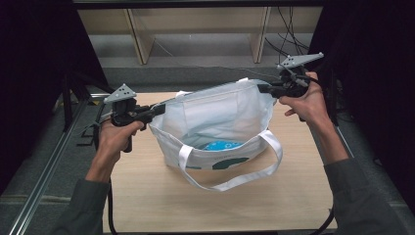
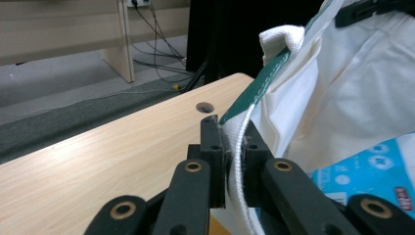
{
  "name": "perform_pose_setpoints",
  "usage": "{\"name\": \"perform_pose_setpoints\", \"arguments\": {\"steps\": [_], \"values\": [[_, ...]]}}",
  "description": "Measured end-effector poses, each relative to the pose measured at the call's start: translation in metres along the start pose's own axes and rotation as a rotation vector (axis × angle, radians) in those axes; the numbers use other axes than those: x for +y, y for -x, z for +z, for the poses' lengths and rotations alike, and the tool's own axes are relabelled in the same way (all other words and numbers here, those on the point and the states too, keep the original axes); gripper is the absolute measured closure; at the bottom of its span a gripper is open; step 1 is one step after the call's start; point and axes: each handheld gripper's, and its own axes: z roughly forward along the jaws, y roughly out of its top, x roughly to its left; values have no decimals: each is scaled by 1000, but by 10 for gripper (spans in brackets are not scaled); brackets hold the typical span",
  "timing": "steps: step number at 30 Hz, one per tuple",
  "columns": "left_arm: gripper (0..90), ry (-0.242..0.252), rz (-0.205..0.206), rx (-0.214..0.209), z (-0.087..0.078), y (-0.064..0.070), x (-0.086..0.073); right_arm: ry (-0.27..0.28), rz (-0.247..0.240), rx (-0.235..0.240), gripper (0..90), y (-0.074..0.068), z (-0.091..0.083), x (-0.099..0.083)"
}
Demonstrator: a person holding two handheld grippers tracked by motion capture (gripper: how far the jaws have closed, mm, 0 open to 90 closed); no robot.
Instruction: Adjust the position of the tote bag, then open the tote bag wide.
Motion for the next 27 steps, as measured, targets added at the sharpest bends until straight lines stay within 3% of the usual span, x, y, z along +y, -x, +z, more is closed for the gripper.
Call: {"name": "perform_pose_setpoints", "arguments": {"steps": [1, 3, 7, 13, 14, 17, 18, 20, 23, 27], "values": [[839, -3, -3, -4, 2, -1, -2, 13, 23, -5, 882, -1, 3, -1], [839, -17, -11, -3, 9, -3, -6, -9, 24, -2, 881, 2, 4, -4], [824, -47, 17, 4, 25, -4, -21, -5, 41, -3, 880, 7, 8, -13], [782, -56, -76, -37, 40, -10, -44, -29, 66, 1, 880, 14, 21, -29], [749, -45, -110, -53, 41, -12, -49, -27, 58, -9, 880, 16, 25, -32], [705, -29, -146, -66, 38, -11, -53, -38, 72, -12, 880, 16, 29, -34], [616, -8, -179, -89, 32, -9, -55, -50, 81, -21, 881, 16, 31, -35], [587, -3, -183, -111, 28, -9, -56, -50, 72, -19, 881, 17, 33, -36], [454, -5, -182, -118, 14, -5, -55, -83, 91, -22, 881, 20, 36, -35], [374, 14, -157, -152, 3, 4, -55, -65, 88, -20, 882, 19, 42, -32]]}}
